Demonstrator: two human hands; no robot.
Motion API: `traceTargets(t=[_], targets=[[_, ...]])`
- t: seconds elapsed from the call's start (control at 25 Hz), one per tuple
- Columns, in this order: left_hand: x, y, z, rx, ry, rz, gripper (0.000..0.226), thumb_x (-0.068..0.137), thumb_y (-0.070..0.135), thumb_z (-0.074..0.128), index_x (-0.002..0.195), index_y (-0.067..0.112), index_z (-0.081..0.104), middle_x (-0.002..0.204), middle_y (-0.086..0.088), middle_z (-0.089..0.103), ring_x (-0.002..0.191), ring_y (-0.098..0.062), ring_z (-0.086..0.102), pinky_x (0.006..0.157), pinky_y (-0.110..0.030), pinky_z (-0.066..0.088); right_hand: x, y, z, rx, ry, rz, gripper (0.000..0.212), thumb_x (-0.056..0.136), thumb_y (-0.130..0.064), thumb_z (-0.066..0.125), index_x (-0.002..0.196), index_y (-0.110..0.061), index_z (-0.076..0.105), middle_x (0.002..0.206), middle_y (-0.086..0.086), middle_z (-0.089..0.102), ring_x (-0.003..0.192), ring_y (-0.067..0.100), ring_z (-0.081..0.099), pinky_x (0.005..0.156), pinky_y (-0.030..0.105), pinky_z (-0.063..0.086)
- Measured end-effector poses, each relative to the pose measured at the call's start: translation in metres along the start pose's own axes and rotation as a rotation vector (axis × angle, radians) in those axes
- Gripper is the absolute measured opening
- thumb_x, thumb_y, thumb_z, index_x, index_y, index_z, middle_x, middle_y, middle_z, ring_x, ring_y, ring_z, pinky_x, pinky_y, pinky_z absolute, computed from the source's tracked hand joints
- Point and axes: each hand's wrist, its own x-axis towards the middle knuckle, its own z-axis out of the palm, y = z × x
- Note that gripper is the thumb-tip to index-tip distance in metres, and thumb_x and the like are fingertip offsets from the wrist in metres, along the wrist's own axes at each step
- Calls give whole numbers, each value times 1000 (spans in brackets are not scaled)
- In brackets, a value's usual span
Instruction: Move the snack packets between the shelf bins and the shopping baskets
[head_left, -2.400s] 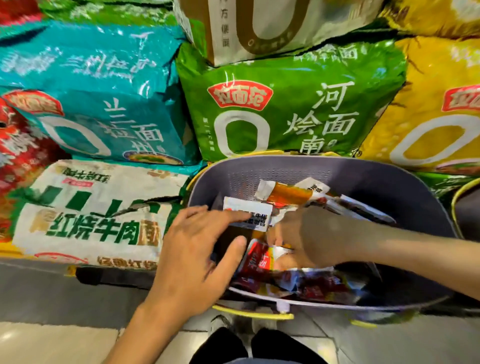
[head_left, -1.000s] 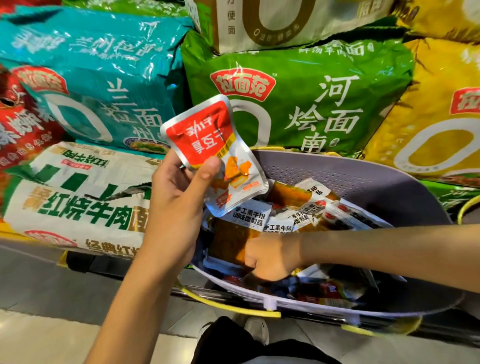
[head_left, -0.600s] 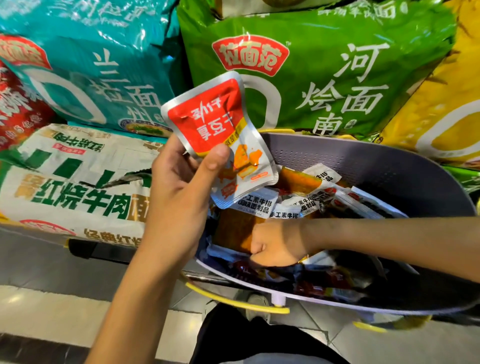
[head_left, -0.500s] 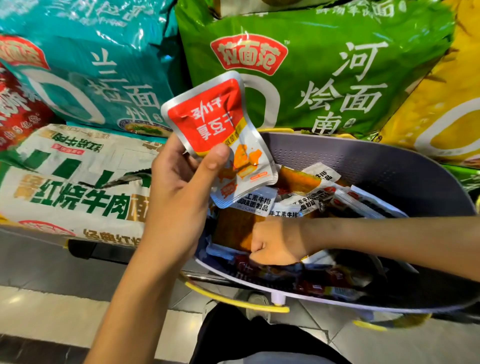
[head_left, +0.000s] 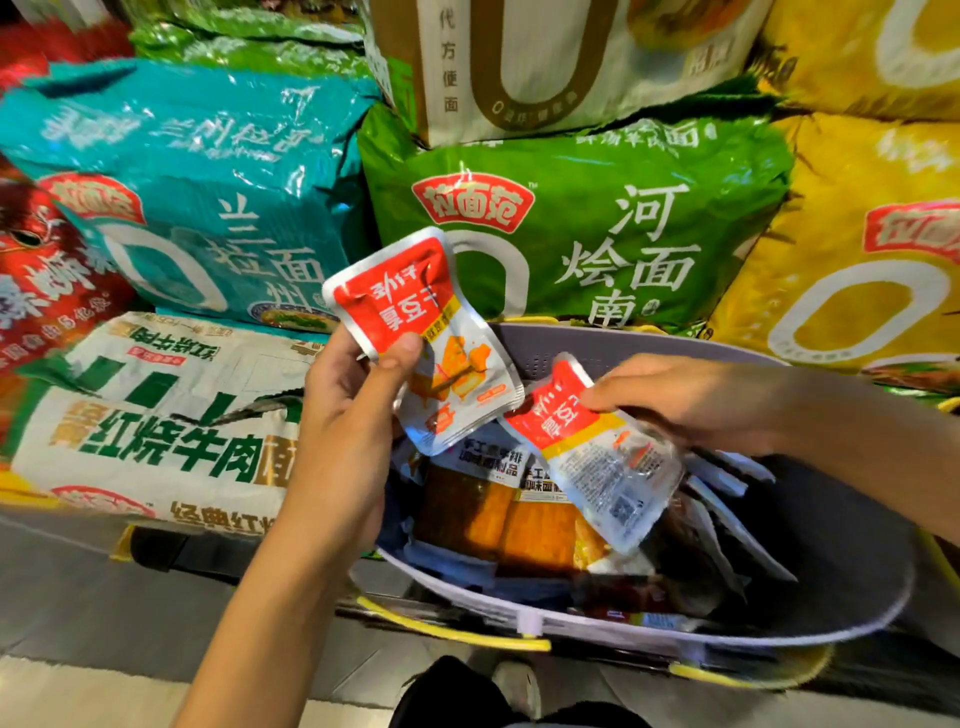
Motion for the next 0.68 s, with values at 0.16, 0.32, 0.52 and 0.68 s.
traceTargets(t=[0.16,0.32,0.52,0.68], targets=[[1,0,4,41,46,-90,7,87,19,52,88,19,59,71,8,68,63,-8,66,52,-23,53,-28,-10,-18,125,23,-224,25,72,-13,70,92,2,66,86,12,73,66,14,69,62,21,55],[2,1,15,27,4,-150,9,85,21,53,89,21,61,69,6,66,57,-10,62,56,-30,54,-39,-27,-10,-52,457,-615,13,76,-14,72,86,-6,72,75,10,73,57,18,62,61,27,51],[-2,3,39,-34,-144,-206,39,69,44,52,96,16,57,67,8,64,57,-8,60,71,-34,57,-21,-35,29,-639,765,-870,46,74,-35,77,117,-23,67,89,-8,64,75,10,60,71,18,47],[-1,-2,38,-14,-131,-190,43,75,45,50,104,14,57,76,3,70,63,-9,66,66,-28,56,-16,-27,34,-527,531,-810,42,83,-29,68,125,-22,61,104,-12,53,88,1,52,71,3,41]])
